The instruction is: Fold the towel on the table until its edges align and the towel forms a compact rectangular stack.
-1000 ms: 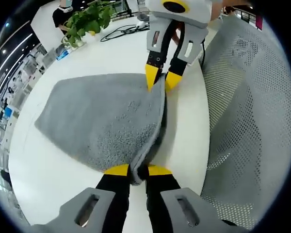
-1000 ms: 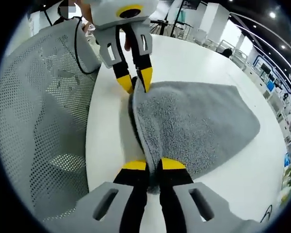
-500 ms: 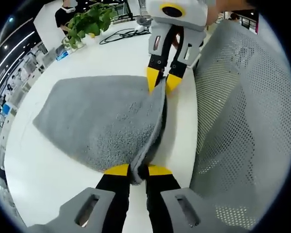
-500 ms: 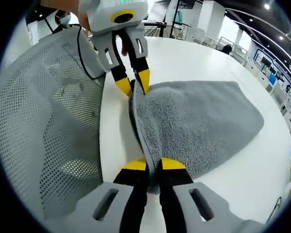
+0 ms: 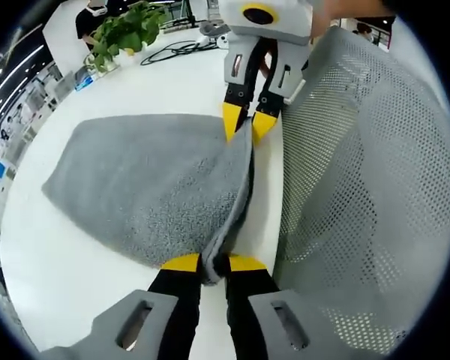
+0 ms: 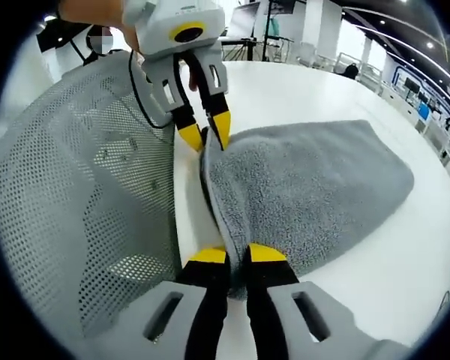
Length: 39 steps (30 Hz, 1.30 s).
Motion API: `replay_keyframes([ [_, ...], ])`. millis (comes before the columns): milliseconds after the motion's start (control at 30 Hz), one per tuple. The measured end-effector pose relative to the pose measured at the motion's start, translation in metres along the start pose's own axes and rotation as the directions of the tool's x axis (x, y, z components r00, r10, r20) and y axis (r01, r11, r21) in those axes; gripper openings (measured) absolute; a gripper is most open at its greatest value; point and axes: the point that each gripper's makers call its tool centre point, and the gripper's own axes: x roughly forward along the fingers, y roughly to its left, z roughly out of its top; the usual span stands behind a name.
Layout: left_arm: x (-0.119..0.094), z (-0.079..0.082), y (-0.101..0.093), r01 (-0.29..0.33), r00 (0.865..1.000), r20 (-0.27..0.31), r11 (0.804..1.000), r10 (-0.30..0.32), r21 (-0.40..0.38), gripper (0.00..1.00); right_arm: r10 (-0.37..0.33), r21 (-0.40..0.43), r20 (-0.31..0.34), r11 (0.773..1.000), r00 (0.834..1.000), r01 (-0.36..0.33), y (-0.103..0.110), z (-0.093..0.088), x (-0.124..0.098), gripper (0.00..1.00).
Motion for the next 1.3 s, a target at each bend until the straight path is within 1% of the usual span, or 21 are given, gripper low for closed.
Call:
replay_keyframes([
  [167, 0.000, -0.001, -0.004, 0.009, 1.000, 0.012, 1.000, -0.008, -0.010, 0.11, 0.013, 0.003, -0.003, 1.000, 1.000, -0.013, 0.004, -0.001, 0.000, 0.05],
  [267, 0.000, -0.001, -0.006, 0.014, 1.000, 0.012, 1.000, -0.014, -0.012, 0.11, 0.022, 0.022, -0.004, 1.000, 1.000, -0.022, 0.006, -0.001, 0.000, 0.05],
  [367, -0.002, 0.000, -0.010, 0.049, 0.999, -0.003, 0.999, -0.049, -0.025, 0.11, 0.066, 0.060, -0.009, 0.996, 0.998, -0.065, 0.012, -0.001, 0.000, 0.05],
  [433, -0.001, -0.001, -0.010, 0.059, 0.998, -0.016, 0.998, -0.059, -0.008, 0.11, 0.073, 0.058, -0.014, 0.996, 0.997, -0.072, 0.010, -0.002, 0.000, 0.05],
  [567, -0.002, 0.000, -0.011, 0.081, 0.996, -0.043, 0.997, -0.081, -0.005, 0.11, 0.087, 0.053, -0.027, 0.995, 0.996, -0.085, 0.012, -0.001, 0.000, 0.05],
  [600, -0.004, 0.001, -0.010, 0.082, 0.996, -0.041, 0.997, -0.082, -0.002, 0.10, 0.087, 0.050, -0.030, 0.995, 0.996, -0.086, 0.012, -0.001, -0.002, 0.04],
  [633, -0.006, 0.003, -0.010, 0.081, 0.996, -0.033, 0.997, -0.081, -0.005, 0.10, 0.088, 0.047, -0.031, 0.995, 0.996, -0.086, 0.012, 0.000, -0.003, 0.04],
  [667, -0.008, 0.004, -0.010, 0.083, 0.996, -0.017, 0.994, -0.085, -0.069, 0.10, 0.086, 0.047, -0.031, 0.995, 0.996, -0.084, 0.011, 0.000, -0.002, 0.04],
  [700, -0.008, 0.004, -0.010, 0.085, 0.996, -0.014, 0.993, -0.086, -0.079, 0.10, 0.086, 0.056, -0.030, 0.995, 0.996, -0.084, 0.011, 0.001, -0.003, 0.04],
  [767, -0.014, 0.004, -0.011, 0.100, 0.995, 0.004, 0.992, -0.100, -0.082, 0.10, 0.100, 0.074, -0.025, 0.993, 0.995, -0.097, 0.014, 0.002, -0.007, 0.04],
  [833, -0.018, 0.003, -0.016, 0.114, 0.994, 0.005, 0.990, -0.113, -0.079, 0.10, 0.116, 0.090, -0.014, 0.989, 0.993, -0.114, 0.019, 0.006, -0.011, 0.04],
  [933, -0.023, 0.002, -0.022, 0.141, 0.990, 0.000, 0.988, -0.141, -0.062, 0.10, 0.139, 0.101, -0.007, 0.985, 0.990, -0.137, 0.027, 0.007, -0.009, 0.04],
  [1000, -0.026, 0.001, -0.025, 0.157, 0.988, -0.002, 0.985, -0.157, -0.076, 0.10, 0.155, 0.103, -0.006, 0.983, 0.988, -0.154, 0.031, 0.009, -0.010, 0.04],
  [1067, -0.030, 0.001, -0.028, 0.172, 0.985, 0.005, 0.980, -0.172, -0.102, 0.10, 0.172, 0.084, 0.002, 0.982, 0.985, -0.172, 0.035, 0.011, -0.014, 0.04],
  [1133, -0.035, 0.004, -0.029, 0.186, 0.983, 0.032, 0.974, -0.183, -0.129, 0.10, 0.179, 0.089, 0.008, 0.980, 0.984, -0.179, 0.035, 0.013, -0.018, 0.04],
  [1200, -0.041, 0.007, -0.028, 0.195, 0.980, 0.055, 0.967, -0.189, -0.162, 0.10, 0.188, 0.106, 0.031, 0.976, 0.982, -0.190, 0.036, 0.019, -0.025, 0.04],
  [1300, -0.050, 0.013, -0.026, 0.202, 0.978, 0.090, 0.963, -0.188, -0.180, 0.10, 0.195, 0.126, 0.050, 0.972, 0.980, -0.200, 0.037, 0.019, -0.028, 0.04],
])
